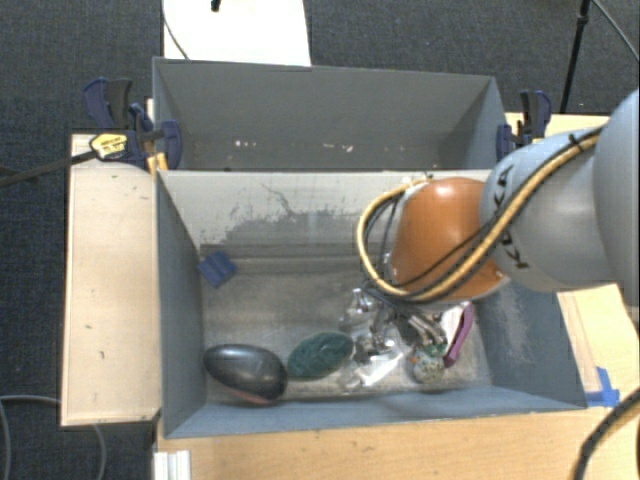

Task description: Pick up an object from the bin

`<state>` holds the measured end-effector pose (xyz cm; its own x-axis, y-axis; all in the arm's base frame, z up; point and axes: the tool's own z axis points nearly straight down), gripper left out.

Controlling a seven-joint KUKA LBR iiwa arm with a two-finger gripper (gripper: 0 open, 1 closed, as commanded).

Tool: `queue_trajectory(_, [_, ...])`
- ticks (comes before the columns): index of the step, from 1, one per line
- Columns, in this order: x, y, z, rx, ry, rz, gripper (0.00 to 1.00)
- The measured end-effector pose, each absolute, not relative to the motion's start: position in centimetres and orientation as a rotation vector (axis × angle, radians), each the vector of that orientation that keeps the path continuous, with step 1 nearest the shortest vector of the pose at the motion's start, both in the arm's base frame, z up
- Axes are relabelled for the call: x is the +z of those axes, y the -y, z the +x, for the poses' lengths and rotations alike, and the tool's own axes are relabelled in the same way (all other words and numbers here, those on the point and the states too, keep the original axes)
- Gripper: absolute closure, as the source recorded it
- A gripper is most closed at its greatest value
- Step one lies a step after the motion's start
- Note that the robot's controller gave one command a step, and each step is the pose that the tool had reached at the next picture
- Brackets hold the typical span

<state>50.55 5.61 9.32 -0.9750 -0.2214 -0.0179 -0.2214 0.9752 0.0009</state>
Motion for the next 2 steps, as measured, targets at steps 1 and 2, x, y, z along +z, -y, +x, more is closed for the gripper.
queue_trajectory(1, [22.6, -3.6, 50.7, -0.002, -3.042, -0.747, 1.0])
queue_trajectory(2, [11.1, -5.1, 49.2, 0.002, -3.14, -0.187, 1.0])
